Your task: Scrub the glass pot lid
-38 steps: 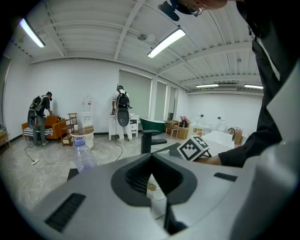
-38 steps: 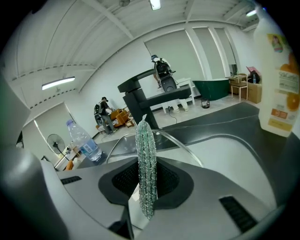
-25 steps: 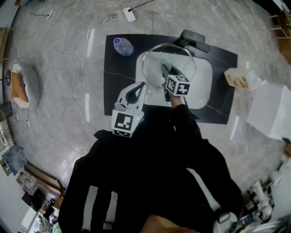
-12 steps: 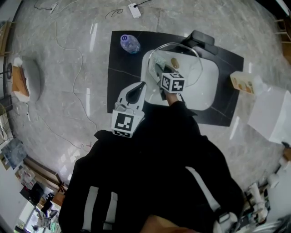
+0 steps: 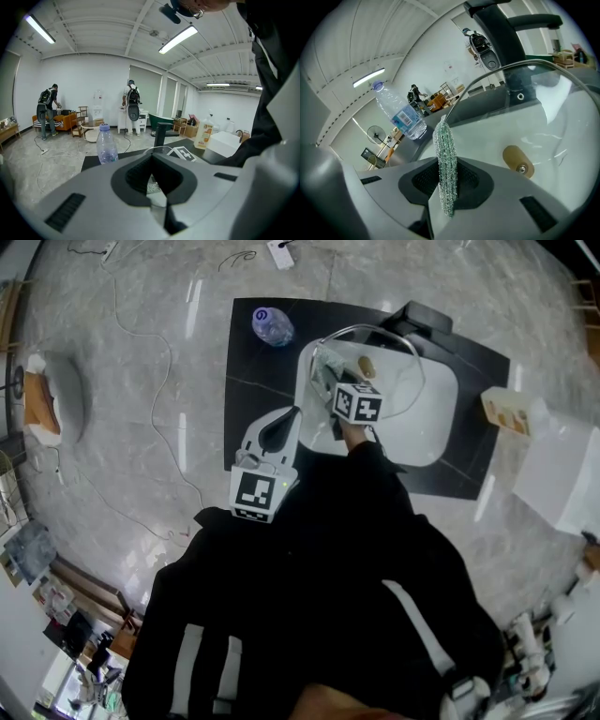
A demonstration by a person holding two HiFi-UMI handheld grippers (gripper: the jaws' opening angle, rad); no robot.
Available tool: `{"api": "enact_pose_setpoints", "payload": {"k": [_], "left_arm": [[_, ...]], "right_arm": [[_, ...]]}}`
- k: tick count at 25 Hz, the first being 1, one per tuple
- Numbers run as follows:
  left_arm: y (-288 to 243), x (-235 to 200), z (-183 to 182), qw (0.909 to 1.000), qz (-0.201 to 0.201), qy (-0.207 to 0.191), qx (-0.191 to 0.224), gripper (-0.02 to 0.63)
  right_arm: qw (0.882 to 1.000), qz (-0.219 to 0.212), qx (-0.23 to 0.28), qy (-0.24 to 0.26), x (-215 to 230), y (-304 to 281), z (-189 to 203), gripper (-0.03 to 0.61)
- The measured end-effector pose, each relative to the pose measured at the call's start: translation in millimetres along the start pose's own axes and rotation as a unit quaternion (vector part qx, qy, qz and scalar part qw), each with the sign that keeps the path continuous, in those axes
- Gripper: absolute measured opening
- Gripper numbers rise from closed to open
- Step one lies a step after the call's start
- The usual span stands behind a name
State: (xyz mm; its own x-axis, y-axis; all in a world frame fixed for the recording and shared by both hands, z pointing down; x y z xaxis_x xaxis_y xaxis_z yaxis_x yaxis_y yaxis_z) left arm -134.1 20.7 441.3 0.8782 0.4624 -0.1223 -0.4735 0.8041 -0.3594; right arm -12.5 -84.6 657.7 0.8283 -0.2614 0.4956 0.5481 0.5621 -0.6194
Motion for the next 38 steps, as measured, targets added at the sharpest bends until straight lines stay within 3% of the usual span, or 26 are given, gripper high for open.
{"api": "enact_pose_setpoints", "payload": {"k": [19, 38], "left_arm": [[-12, -1, 0, 0.9999, 0.01, -0.005, -0.011, 0.002], [-22, 16, -3, 0.9998, 0.02, 0.0, -0.01, 0.003]], "right_arm": [[0.998, 0.061, -0.004, -0.017, 19, -3, -3, 0.066], [0.995, 0.093, 0.008, -0.031, 44, 15, -6, 0.066]]}}
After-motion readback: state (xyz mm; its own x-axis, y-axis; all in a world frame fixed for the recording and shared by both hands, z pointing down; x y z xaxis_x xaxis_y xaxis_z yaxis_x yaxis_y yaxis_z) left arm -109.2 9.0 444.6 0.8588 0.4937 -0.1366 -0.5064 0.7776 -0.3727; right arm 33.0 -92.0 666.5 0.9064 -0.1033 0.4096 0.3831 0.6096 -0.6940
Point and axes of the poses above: the fingertips, and each gripper's own axes: y backward along the fingers, x to its right, z out of its underside, the point moved 6 cm from there along y, backward along the fingers, and after that the axes turned 6 degrees about x, right-handed, at the moved point
